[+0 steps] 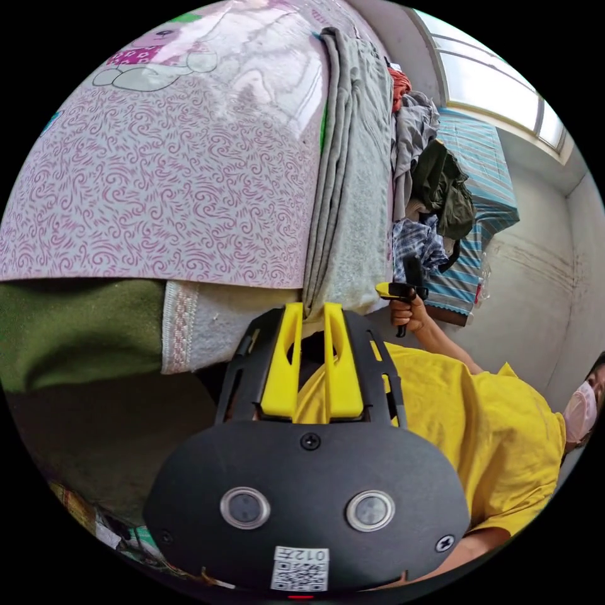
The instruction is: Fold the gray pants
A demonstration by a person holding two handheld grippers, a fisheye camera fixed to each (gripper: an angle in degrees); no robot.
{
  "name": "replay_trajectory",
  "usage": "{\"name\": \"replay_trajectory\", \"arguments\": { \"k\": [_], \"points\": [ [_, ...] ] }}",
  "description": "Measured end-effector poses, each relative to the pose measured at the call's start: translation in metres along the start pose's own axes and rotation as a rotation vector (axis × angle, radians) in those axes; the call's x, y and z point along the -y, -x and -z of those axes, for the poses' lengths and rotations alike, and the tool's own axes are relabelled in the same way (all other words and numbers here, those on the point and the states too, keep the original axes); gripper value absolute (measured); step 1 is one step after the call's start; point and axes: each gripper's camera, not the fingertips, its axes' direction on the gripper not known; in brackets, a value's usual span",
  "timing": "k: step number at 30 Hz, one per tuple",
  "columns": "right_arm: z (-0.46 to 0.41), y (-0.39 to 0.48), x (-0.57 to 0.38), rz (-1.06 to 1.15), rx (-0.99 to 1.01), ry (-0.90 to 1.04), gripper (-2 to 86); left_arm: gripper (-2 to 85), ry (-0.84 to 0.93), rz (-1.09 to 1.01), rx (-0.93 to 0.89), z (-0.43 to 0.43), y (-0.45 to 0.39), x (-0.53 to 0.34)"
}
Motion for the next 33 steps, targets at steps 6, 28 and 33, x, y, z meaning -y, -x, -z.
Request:
{"name": "replay_trajectory", "arguments": {
  "k": [6, 28, 33],
  "points": [
    [0.027, 0.018, -0.019, 0.133, 0.119, -0.002, 2.5, 2.1, -0.026, -0.092, -0.076, 0.03, -0.003, -0.01],
    [0.119, 0.128, -0.112, 0.498, 0.44, -0.077, 0.9, 1.7, -0.267, -0.415, -0.348, 0.127, -0.105, -0.027],
    [0.153, 0.146, -0.071, 0.541, 0.494, -0.168, 0.8, 1.9, -0.282, -0.466, -0.362, 0.133, -0.115, 0.053]
  ]
}}
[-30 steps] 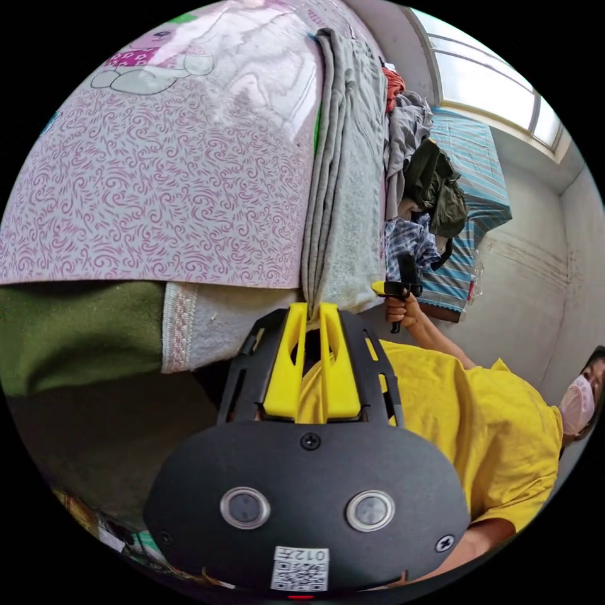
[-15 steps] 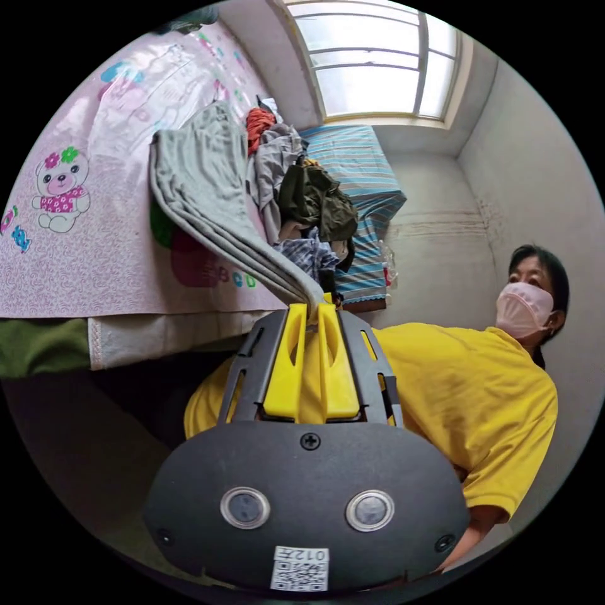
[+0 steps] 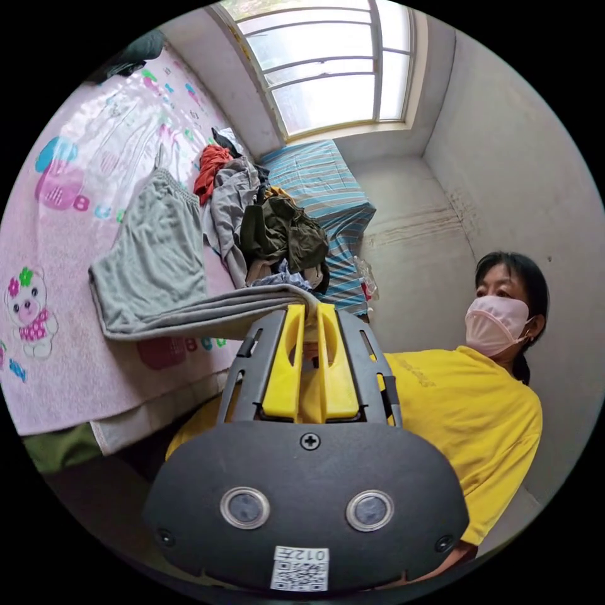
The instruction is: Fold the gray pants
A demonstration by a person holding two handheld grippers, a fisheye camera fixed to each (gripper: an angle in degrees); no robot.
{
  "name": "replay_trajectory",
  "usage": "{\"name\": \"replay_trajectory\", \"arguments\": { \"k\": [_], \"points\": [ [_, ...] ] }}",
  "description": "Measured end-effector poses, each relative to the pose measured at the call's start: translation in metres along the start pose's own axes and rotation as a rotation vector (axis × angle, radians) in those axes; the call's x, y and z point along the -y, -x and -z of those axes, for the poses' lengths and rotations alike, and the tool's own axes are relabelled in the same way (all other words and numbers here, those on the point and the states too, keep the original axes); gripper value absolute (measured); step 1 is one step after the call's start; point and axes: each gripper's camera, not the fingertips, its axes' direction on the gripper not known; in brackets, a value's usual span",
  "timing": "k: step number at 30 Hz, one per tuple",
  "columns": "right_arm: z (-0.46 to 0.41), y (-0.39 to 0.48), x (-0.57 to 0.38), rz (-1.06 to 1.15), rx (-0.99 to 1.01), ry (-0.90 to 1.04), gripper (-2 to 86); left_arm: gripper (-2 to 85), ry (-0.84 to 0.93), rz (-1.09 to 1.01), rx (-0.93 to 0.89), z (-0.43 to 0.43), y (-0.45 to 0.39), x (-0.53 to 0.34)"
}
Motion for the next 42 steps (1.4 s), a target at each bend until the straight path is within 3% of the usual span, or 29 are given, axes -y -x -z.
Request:
{"name": "replay_trajectory", "arguments": {
  "k": [9, 19, 23, 25, 27, 31, 35, 42],
  "points": [
    [0.053, -0.043, 0.14, -0.028, 0.004, -0.182, 0.8, 2.5, 0.038, 0.072, 0.011, -0.05, 0.123, 0.17],
    [0.115, -0.181, 0.279, -0.363, -0.067, -0.416, 5.4, 4.9, 0.085, 0.352, 0.129, -0.135, 0.358, 0.309],
    [0.128, -0.21, 0.285, -0.374, 0.072, -0.603, 10.5, 6.5, -0.112, 0.371, 0.027, -0.135, 0.399, 0.305],
    [0.123, -0.199, 0.286, -0.312, 0.048, -0.573, 10.8, 7.1, -0.158, 0.3, 0.03, -0.127, 0.392, 0.293],
    [0.112, -0.181, 0.28, -0.276, -0.056, -0.506, 11.1, 7.6, -0.091, 0.261, 0.117, -0.125, 0.379, 0.274],
    [0.07, -0.133, 0.243, -0.248, -0.593, -0.296, 12.0, 8.6, 0.097, 0.147, 0.474, -0.121, 0.334, 0.19],
    [0.008, -0.123, 0.198, -0.2, -0.945, -0.051, 12.4, 9.2, 0.247, 0.127, 0.625, -0.134, 0.318, 0.107],
    [-0.033, -0.151, 0.175, -0.236, -0.975, -0.037, 12.3, 9.9, 0.349, -0.01, 0.869, -0.187, 0.309, 0.04]
  ]
}}
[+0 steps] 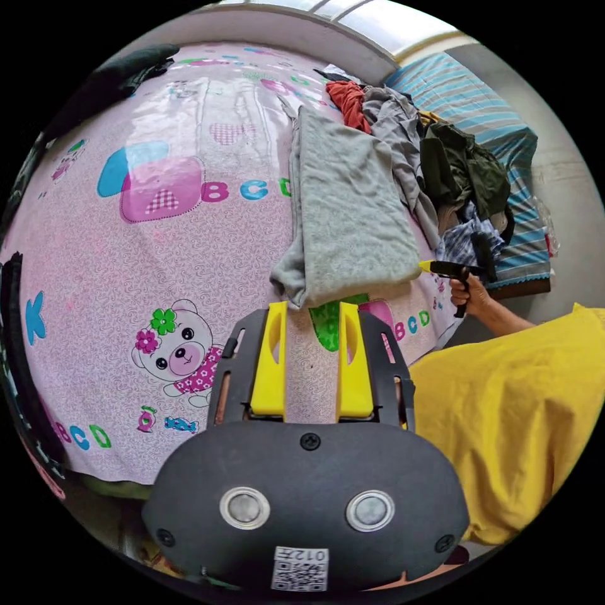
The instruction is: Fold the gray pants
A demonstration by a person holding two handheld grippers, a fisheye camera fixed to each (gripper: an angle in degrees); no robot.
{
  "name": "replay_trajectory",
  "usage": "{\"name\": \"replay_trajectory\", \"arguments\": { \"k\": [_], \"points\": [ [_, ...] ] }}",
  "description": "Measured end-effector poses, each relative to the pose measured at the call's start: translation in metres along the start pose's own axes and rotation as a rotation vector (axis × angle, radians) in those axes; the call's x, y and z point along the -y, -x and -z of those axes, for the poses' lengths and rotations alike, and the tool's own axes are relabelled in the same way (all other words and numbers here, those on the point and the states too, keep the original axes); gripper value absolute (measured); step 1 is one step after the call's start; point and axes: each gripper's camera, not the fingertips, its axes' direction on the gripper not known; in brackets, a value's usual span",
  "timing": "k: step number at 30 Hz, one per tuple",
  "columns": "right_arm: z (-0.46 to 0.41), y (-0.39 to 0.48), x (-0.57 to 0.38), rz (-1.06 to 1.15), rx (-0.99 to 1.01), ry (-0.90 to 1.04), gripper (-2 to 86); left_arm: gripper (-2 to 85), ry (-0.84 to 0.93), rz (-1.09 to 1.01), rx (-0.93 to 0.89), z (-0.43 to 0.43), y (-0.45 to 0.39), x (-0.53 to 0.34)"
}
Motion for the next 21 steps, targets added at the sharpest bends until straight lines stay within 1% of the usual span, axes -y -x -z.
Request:
{"name": "replay_trajectory", "arguments": {
  "k": [1, 3, 5, 6, 7, 9, 13, 15, 17, 18, 20, 21],
  "points": [
    [-0.004, 0.001, 0.001, -0.01, 0.012, -0.008, 11.9, 9.7, -0.014, -0.011, 0.037, -0.005, -0.005, 0.005],
    [-0.007, 0.001, 0.004, -0.04, 0.031, -0.02, 11.0, 9.0, -0.046, -0.014, 0.057, -0.011, -0.008, 0.015],
    [-0.011, -0.002, 0.008, -0.086, 0.044, -0.026, 9.4, 7.8, -0.054, -0.02, 0.028, -0.021, -0.008, 0.028],
    [-0.012, -0.003, 0.009, -0.1, 0.052, -0.025, 8.9, 6.7, -0.016, -0.022, -0.005, -0.035, -0.006, 0.038],
    [-0.014, -0.006, 0.012, -0.125, 0.069, -0.025, 7.9, 5.2, 0.061, -0.018, -0.033, -0.054, -0.003, 0.046],
    [-0.016, -0.009, 0.014, -0.148, 0.115, -0.024, 6.2, 3.3, 0.148, -0.024, -0.03, -0.078, -0.001, 0.051],
    [-0.01, -0.01, 0.012, -0.169, 0.212, -0.02, 3.5, 1.1, 0.116, 0.029, -0.101, -0.083, 0.008, 0.041],
    [-0.008, -0.008, 0.008, -0.146, 0.248, 0.019, 3.1, 0.8, 0.126, 0.05, -0.152, -0.085, 0.011, 0.026],
    [-0.011, -0.002, -0.004, -0.098, 0.267, 0.125, 2.9, 0.7, 0.162, 0.046, -0.181, -0.09, 0.008, 0.005],
    [-0.012, 0.0, -0.008, -0.089, 0.269, 0.157, 2.9, 0.7, 0.201, 0.041, -0.198, -0.097, 0.005, -0.013],
    [-0.02, 0.004, -0.028, -0.049, 0.25, 0.28, 3.2, 0.8, 0.257, 0.035, -0.238, -0.111, 0.0, -0.043],
    [-0.021, 0.004, -0.033, -0.044, 0.238, 0.305, 3.3, 0.9, 0.292, 0.039, -0.277, -0.121, -0.001, -0.063]
  ]
}}
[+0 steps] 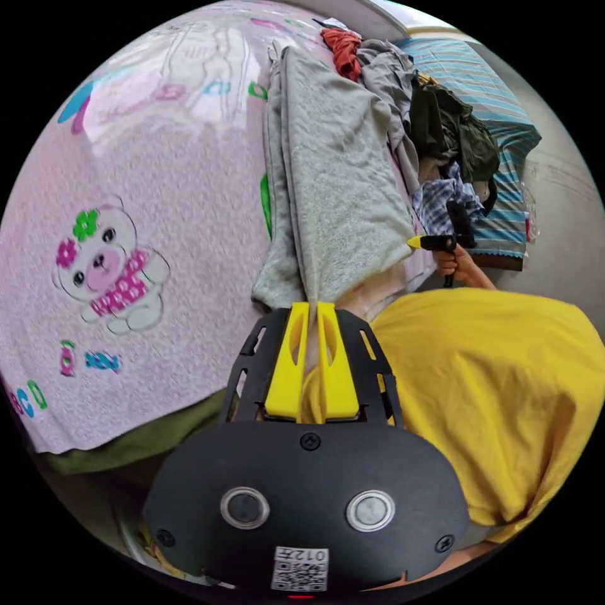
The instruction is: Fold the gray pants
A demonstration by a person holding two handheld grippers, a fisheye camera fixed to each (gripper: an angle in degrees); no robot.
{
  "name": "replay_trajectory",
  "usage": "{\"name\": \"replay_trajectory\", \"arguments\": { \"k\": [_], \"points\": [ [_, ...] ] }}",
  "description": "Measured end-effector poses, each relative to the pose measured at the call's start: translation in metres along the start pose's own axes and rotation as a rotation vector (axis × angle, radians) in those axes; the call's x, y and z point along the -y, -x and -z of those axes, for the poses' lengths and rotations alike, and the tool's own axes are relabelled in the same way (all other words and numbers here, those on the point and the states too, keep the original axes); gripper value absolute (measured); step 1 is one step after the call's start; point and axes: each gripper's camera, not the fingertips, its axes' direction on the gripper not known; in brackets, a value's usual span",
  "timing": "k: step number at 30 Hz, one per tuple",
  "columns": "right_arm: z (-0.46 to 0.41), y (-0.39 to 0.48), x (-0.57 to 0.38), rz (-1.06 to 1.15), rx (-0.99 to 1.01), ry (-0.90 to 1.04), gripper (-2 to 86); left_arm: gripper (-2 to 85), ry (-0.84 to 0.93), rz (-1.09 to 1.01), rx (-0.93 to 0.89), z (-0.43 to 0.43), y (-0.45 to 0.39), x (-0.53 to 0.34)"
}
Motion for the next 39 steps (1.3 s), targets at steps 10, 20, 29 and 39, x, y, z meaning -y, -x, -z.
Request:
{"name": "replay_trajectory", "arguments": {
  "k": [10, 20, 29, 39],
  "points": [
    [0.072, 0.049, 0.05, 0.052, -0.234, -0.319, 8.5, 5.6, -0.396, 0.079, 0.069, 0.099, 0.039, 0.097],
    [0.078, 0.1, 0.14, 0.11, -0.369, -0.445, 12.1, 9.5, -0.265, -0.082, 0.124, 0.093, 0.042, 0.281],
    [0.058, 0.101, 0.174, 0.096, -0.374, -0.372, 5.2, 3.9, -0.242, -0.162, 0.107, 0.083, 0.035, 0.302],
    [0.057, 0.091, 0.222, 0.122, -0.279, -0.223, 6.4, 1.2, -0.295, 0.038, 0.096, 0.102, 0.063, 0.299]
  ]
}}
